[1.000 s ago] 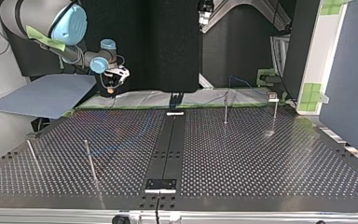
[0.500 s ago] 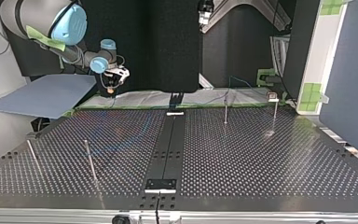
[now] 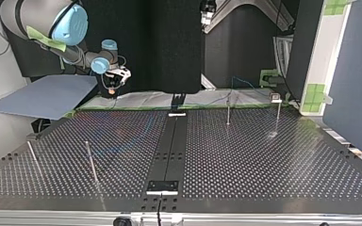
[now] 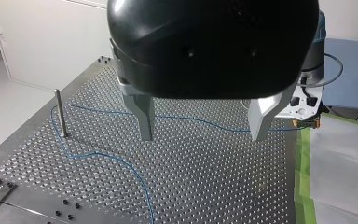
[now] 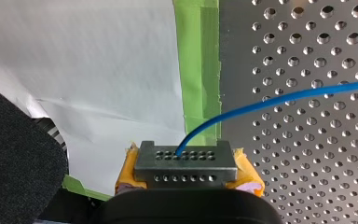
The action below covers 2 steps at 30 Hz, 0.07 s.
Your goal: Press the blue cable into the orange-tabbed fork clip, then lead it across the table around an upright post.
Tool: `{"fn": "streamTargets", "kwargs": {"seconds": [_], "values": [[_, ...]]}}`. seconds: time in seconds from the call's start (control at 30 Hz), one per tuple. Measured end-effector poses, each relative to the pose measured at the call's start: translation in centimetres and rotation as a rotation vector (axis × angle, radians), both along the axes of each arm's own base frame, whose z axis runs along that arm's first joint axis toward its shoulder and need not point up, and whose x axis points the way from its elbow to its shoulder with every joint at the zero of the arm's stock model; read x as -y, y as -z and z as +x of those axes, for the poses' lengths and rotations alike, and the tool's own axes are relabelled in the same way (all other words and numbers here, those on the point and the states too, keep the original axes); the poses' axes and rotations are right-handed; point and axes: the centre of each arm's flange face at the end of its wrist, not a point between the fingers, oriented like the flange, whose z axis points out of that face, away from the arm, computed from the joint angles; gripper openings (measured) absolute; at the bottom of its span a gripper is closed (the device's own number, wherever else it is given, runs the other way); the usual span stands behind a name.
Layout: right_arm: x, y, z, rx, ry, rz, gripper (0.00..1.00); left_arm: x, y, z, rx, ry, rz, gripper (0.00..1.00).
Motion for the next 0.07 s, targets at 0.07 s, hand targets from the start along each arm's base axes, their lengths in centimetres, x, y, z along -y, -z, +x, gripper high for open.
{"fn": "streamTargets", "kwargs": {"seconds": [0.07], "values": [[0.00, 0.00, 0.00, 0.000, 0.000, 0.000, 0.00, 0.00, 0.00, 0.00, 0.000, 0.000, 0.000, 0.99]]}}
